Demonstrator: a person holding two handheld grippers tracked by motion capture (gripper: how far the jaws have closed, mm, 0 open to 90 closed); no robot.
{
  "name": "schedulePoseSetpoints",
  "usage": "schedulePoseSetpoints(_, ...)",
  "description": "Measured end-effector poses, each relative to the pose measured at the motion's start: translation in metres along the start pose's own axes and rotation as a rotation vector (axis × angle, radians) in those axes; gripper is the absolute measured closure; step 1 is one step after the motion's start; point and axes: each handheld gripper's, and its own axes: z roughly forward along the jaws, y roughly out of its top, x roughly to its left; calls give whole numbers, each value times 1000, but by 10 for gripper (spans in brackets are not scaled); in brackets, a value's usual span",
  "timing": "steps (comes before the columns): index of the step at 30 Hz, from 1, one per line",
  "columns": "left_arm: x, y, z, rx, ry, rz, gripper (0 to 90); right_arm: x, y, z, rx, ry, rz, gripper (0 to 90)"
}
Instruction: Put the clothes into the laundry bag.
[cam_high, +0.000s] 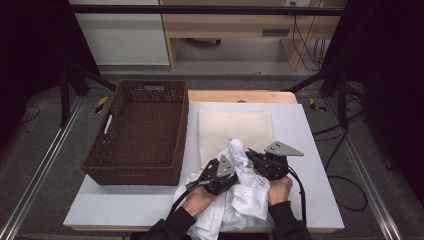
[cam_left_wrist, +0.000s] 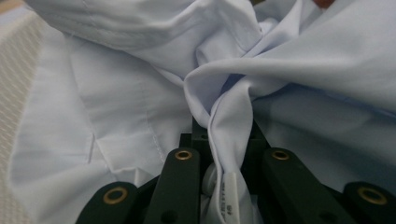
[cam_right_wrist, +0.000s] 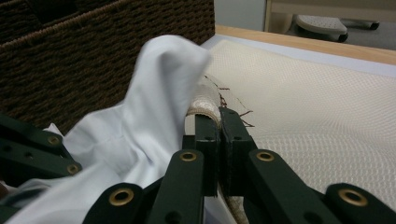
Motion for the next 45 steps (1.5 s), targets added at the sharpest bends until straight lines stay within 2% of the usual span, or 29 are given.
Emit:
schedulePoseSetpoints(5, 1, -1, 8, 34, -3, -5, 795, 0, 3, -5, -25, 10, 13, 873)
schedulePoseSetpoints(10, 2, 0, 8, 42, -4, -13, 768, 3, 6, -7, -34, 20, 6, 873)
schedulePoseSetpoints(11, 1, 0, 6, 36, 2, -14, 743, 3, 6, -7, -33, 20, 4, 873)
schedulePoseSetpoints(13, 1, 1, -1, 20, 10, -15, 614, 3, 5, -7, -23, 11, 1, 873)
schedulePoseSetpoints(15, 1, 3, -10, 11, 6, -20, 448, 2, 4, -6, -20, 6, -6, 873)
schedulePoseSetpoints(16, 2, 4, -16, 5, 6, -17, 401, 2, 3, -6, -18, 5, -6, 873)
schedulePoseSetpoints(18, 4, 5, -31, -28, 6, -19, 336, 2, 4, -6, -18, 5, -5, 873)
schedulePoseSetpoints(20, 7, 7, -45, -64, 14, -25, 318, 3, 4, -6, -17, 1, -8, 873)
schedulePoseSetpoints(22, 11, 10, -57, -93, 30, -33, 316, 3, 4, -6, -17, 2, -7, 873)
schedulePoseSetpoints(24, 14, 14, -62, -110, 56, -19, 309, 3, 4, -6, -16, 3, -6, 873)
schedulePoseSetpoints(29, 19, 24, -49, -88, 137, 29, 290, 4, 3, -5, -14, 5, -8, 873)
schedulePoseSetpoints(31, 20, 25, -41, -80, 134, 26, 300, 4, 3, -5, -12, 6, -8, 873)
schedulePoseSetpoints(33, 23, 25, -36, -81, 113, -5, 359, 4, 3, -5, -11, 8, -8, 873)
schedulePoseSetpoints(36, 23, 23, -36, -108, 66, -34, 604, 4, 3, -4, -9, 8, -8, 873)
schedulePoseSetpoints(38, 19, 22, -38, -122, 51, -19, 713, 4, 3, -4, -8, 8, -9, 873)
schedulePoseSetpoints(40, 14, 22, -37, -130, 40, -16, 776, 4, 3, -4, -6, 7, -6, 872)
schedulePoseSetpoints(41, 11, 22, -36, -134, 22, -14, 795, 5, 3, -4, -4, 6, -4, 872)
schedulePoseSetpoints(43, 5, 22, -33, -128, 21, 11, 815, 5, 3, -3, -4, 3, -7, 873)
schedulePoseSetpoints(45, 2, 21, -27, -112, 21, 16, 823, 5, 3, -3, -7, 3, -7, 873)
